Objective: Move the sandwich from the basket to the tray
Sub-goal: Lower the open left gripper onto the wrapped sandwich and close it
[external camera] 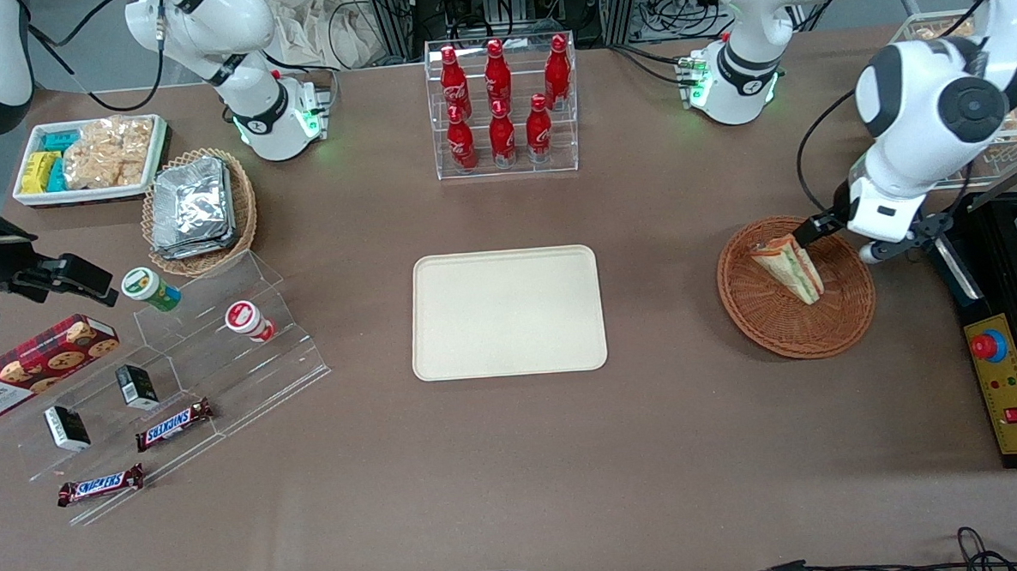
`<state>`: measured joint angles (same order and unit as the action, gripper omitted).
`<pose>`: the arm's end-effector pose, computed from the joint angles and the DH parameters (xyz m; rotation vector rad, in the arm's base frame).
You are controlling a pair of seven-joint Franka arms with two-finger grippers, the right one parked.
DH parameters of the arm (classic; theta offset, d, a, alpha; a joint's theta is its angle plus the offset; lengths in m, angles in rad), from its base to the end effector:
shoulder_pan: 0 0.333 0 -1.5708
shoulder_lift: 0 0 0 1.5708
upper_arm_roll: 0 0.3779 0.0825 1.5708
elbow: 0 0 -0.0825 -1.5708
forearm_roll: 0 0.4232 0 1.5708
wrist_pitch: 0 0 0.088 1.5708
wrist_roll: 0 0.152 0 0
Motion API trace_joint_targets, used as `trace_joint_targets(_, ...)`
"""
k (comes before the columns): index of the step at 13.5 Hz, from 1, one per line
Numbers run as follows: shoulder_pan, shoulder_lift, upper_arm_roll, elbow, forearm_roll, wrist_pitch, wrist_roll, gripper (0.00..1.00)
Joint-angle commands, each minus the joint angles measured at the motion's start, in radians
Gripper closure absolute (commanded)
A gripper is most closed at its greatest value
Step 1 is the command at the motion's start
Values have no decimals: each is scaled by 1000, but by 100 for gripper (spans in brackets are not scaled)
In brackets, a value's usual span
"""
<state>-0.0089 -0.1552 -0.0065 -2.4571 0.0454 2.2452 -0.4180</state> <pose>0.4725 -0.0043 0.3413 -3.0400 -0.5742 0.0738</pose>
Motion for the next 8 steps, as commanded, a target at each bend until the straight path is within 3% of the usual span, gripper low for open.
trace_joint_targets(1,4,29,-4,-111,19,169,-31,0)
trace_joint_targets(8,4,238,42,-141,57,450,-30,0)
